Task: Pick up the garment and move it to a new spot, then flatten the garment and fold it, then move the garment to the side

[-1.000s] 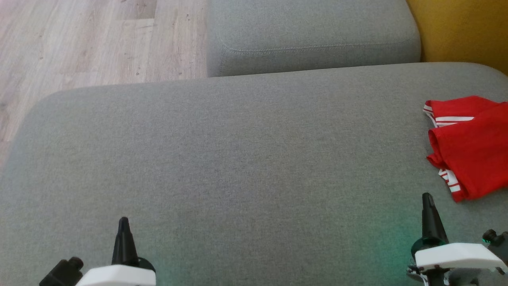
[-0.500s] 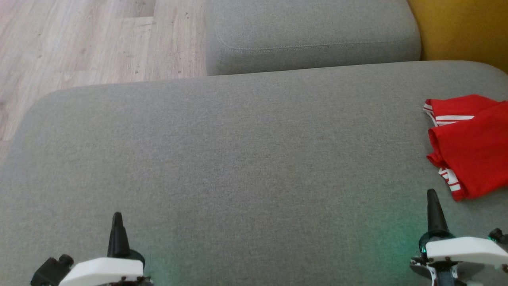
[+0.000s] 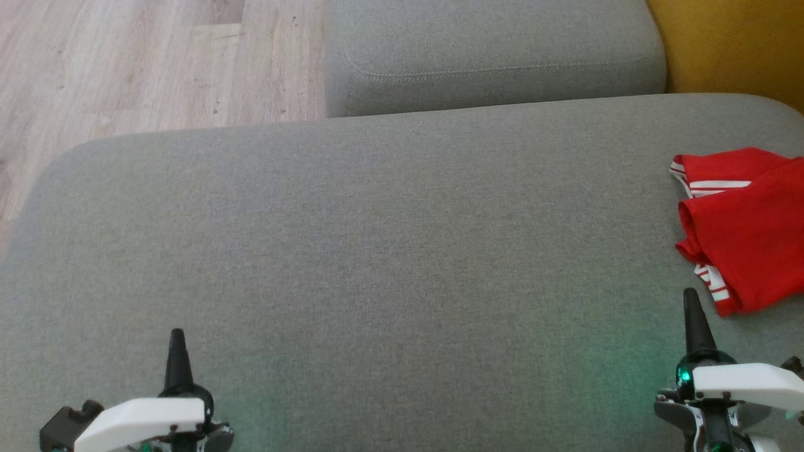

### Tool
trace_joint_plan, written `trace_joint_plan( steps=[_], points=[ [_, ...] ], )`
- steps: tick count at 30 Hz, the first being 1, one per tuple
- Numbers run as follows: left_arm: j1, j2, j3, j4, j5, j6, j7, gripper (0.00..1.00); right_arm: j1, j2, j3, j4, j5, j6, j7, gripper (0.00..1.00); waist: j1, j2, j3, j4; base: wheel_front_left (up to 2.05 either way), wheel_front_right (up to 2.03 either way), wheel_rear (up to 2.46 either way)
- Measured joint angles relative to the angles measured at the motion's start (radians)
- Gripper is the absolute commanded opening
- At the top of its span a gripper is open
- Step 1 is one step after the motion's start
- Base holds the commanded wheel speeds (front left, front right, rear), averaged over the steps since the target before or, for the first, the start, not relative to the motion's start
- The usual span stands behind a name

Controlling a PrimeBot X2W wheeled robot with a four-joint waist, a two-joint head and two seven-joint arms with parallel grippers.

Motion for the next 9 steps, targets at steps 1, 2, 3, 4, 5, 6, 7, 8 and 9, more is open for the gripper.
trace_joint_plan(
  steps=[1, 2, 3, 4, 5, 6, 7, 8, 9],
  points=[
    [-0.002, 0.0, 0.003, 0.003, -0.012, -0.002, 0.001, 0.0, 0.0, 0.0, -0.001, 0.001, 0.012, 0.0, 0.004, 0.0, 0.0, 0.0, 0.0, 0.0, 0.0, 0.0, 0.0],
    [-0.005, 0.0, 0.007, 0.006, -0.023, -0.008, 0.007, 0.0, -0.001, 0.0, -0.003, 0.002, 0.025, 0.0, 0.006, 0.0, 0.0, 0.0, 0.001, 0.0, 0.0, 0.0, 0.0],
    [-0.007, 0.0, 0.011, 0.007, -0.034, -0.008, 0.008, 0.0, -0.003, 0.0, -0.005, 0.002, 0.036, 0.0, 0.008, 0.0, 0.0, 0.0, 0.001, 0.0, 0.0, 0.0, 0.0],
    [-0.01, 0.0, 0.015, 0.008, -0.047, -0.009, 0.011, 0.0, -0.006, 0.0, -0.006, 0.002, 0.047, 0.0, 0.013, 0.0, 0.0, 0.0, 0.001, 0.0, 0.0, 0.0, 0.0],
    [-0.012, 0.0, 0.018, 0.009, -0.058, -0.011, 0.016, 0.0, -0.01, 0.0, -0.007, 0.003, 0.059, 0.0, 0.015, 0.0, 0.0, 0.0, 0.002, 0.0, 0.0, 0.0, 0.0],
    [-0.014, 0.0, 0.02, 0.012, -0.069, -0.017, 0.016, 0.0, -0.015, 0.0, -0.009, 0.004, 0.072, 0.0, 0.016, 0.0, 0.0, 0.0, 0.002, -0.001, 0.0, 0.0, 0.0],
    [-0.015, 0.0, 0.022, 0.013, -0.081, -0.017, 0.018, 0.0, -0.02, 0.0, -0.011, 0.004, 0.084, 0.0, 0.017, 0.0, 0.0, 0.0, 0.002, -0.001, 0.0, 0.0, 0.0],
    [-0.017, 0.0, 0.025, 0.015, -0.092, -0.017, 0.024, 0.0, -0.023, 0.0, -0.012, 0.004, 0.095, 0.0, 0.023, 0.0, 0.0, 0.0, 0.003, -0.001, 0.0, 0.0, 0.0],
    [-0.018, 0.0, 0.026, 0.016, -0.103, -0.018, 0.026, 0.0, -0.026, 0.0, -0.014, 0.004, 0.106, 0.0, 0.025, 0.0, 0.0, 0.0, 0.003, -0.001, 0.0, 0.0, 0.0]
  ],
)
